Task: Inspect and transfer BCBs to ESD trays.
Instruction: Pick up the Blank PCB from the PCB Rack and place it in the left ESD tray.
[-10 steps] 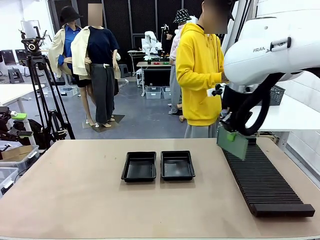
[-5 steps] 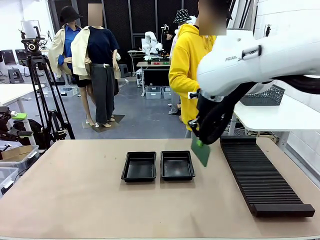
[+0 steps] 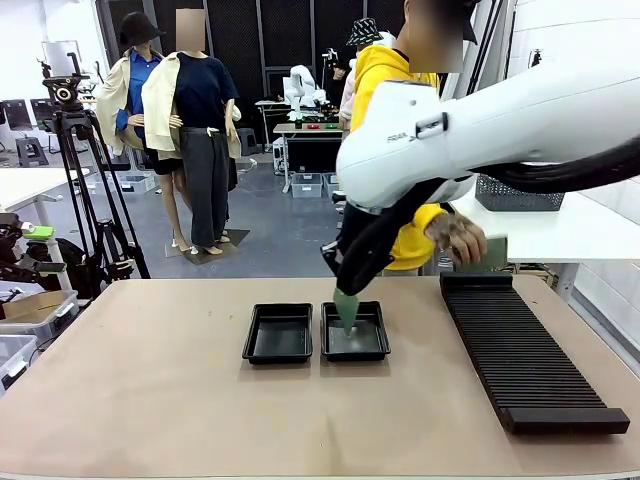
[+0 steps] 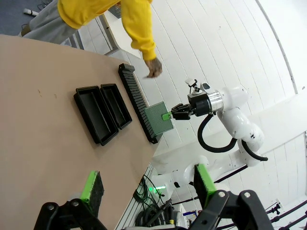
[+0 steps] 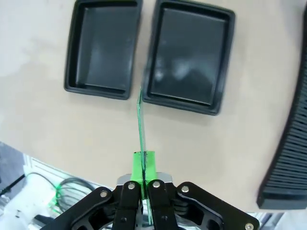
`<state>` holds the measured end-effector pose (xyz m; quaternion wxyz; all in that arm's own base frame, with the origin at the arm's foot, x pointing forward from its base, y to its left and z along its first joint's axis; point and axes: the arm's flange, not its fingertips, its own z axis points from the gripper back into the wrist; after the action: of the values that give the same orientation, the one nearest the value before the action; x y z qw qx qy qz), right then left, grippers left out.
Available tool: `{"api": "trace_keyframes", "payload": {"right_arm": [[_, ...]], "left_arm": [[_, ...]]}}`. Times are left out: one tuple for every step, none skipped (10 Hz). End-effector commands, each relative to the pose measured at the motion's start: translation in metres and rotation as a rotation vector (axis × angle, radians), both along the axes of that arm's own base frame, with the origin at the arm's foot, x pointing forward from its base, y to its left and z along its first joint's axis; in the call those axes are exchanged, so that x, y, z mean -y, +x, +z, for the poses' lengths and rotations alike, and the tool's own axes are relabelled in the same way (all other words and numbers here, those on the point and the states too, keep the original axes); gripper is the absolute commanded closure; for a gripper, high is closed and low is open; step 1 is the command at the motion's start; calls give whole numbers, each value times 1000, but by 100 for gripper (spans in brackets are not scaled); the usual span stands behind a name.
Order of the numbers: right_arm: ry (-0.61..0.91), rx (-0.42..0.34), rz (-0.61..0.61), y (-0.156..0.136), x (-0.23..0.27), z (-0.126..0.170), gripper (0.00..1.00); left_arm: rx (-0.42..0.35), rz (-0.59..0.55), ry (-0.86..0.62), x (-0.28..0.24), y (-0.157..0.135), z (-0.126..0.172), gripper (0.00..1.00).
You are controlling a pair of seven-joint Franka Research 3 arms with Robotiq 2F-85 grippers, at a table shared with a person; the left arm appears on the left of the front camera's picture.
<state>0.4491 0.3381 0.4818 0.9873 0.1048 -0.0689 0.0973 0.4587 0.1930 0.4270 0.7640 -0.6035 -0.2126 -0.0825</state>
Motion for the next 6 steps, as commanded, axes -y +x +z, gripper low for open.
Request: {"api": "trace_keyframes", "payload": {"right_arm": [[15, -19, -39, 13, -33, 0, 100], [29, -44, -46, 18, -46, -2, 100], [49, -64, -61, 24, -58, -6, 100], [78, -93, -78, 29, -69, -12, 100], [88, -91, -87, 33, -78, -17, 100], [100, -80, -103, 39, -86, -22, 100]], "left_arm": [[6, 5, -14, -1, 0, 2, 0], [6, 5, -14, -1, 0, 2, 0], [6, 5, -14, -1, 0, 2, 0], [6, 5, -14, -1, 0, 2, 0], [6, 5, -14, -1, 0, 2, 0], [6, 5, -14, -1, 0, 2, 0]]}}
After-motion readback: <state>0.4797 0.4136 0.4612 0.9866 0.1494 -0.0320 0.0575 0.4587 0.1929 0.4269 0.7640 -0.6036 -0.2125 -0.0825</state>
